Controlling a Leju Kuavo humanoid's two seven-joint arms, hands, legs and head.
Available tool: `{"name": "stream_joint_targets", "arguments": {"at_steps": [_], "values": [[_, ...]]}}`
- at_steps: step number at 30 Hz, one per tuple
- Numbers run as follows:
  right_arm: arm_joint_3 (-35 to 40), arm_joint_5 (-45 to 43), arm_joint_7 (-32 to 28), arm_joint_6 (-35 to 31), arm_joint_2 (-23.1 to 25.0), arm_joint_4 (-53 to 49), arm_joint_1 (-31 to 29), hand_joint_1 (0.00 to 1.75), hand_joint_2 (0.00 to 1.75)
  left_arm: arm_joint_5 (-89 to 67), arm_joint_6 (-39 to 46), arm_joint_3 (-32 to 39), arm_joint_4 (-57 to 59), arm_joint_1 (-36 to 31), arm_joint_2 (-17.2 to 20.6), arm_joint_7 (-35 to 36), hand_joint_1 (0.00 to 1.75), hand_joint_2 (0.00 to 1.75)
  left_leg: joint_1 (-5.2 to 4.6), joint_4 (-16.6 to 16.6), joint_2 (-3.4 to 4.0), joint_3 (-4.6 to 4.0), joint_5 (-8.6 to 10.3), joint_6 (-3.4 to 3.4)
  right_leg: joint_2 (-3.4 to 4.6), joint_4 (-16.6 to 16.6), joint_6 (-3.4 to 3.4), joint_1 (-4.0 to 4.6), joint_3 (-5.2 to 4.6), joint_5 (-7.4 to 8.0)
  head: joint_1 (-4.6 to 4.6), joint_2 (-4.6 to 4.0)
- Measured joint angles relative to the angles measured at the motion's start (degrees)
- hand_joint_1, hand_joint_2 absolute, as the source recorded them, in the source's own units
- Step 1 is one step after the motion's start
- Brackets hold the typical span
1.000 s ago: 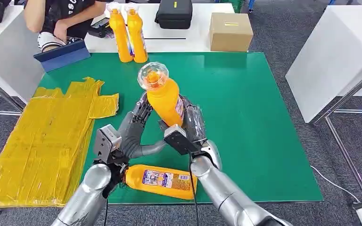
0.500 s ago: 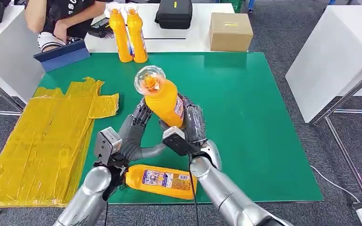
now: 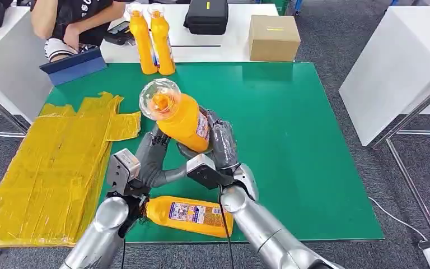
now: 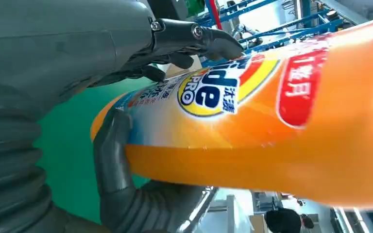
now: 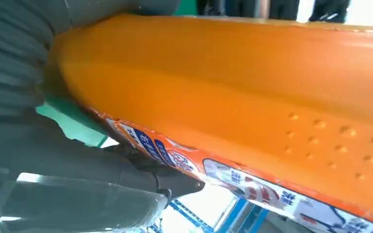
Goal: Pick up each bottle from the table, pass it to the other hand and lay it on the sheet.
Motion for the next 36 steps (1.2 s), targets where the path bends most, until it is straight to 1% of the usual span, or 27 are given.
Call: {"name": "stream_joint_targets", "arguments": {"at_steps": [3, 10, 17, 25, 29, 36], "values": [[0.4, -0.2, 0.0, -0.2, 0.0, -1.0, 0.3, 1.75, 1.75, 0.5, 0.4, 0.4, -0.4, 0.1, 0.0, -0.4, 0.00, 1.75, 0.00, 0.0, 0.00, 0.00, 0.00, 0.00, 0.00, 0.0, 0.00, 0.00, 0.01, 0.00, 0.02, 0.00], [0.7, -0.6, 0.2, -0.2, -0.4, -4.7, 1.9, 1.75, 1.75, 2.3, 1.4, 4.3, -3.1, 0.5, 0.7, -1.1, 0.00, 1.75, 0.00, 0.0, 0.00, -0.01, 0.00, 0.00, 0.00, 0.0, 0.00, 0.00, 0.01, 0.00, 0.02, 0.00], [1.6, -0.5, 0.6, -0.1, -0.4, -5.0, 2.1, 1.75, 1.75, 2.6, 1.4, 6.6, -3.6, 1.9, 1.2, -1.2, 0.00, 1.75, 0.00, 0.0, 0.00, -0.01, 0.00, 0.00, 0.00, 0.0, 0.00, 0.00, 0.00, 0.00, 0.00, 0.00], [2.6, 0.3, 0.9, -0.3, -0.4, -3.3, 2.1, 1.75, 1.75, 2.3, 1.1, 6.7, -3.6, 2.2, 1.2, -1.7, 0.00, 1.75, -0.01, 0.0, 0.00, -0.01, 0.00, 0.00, 0.00, 0.0, 0.00, 0.00, 0.00, 0.00, 0.02, 0.00], [2.7, 1.5, 1.5, -1.5, 0.2, -1.7, 1.9, 1.75, 1.75, 2.3, 0.7, 6.7, -3.6, 2.2, 1.1, -1.7, 0.00, 1.75, -0.01, 0.0, 0.00, -0.01, 0.00, 0.00, 0.00, 0.0, 0.00, 0.00, 0.01, 0.00, 0.00, 0.00], [2.6, 1.6, 2.0, -3.0, 0.9, 2.8, -0.4, 1.75, 1.75, 2.1, 0.6, 6.7, -3.6, 2.4, 0.9, -1.7, 0.00, 1.75, -0.01, 0.0, 0.01, -0.01, 0.00, 0.00, 0.00, 0.0, 0.00, 0.00, 0.00, 0.00, 0.00, 0.00]]}}
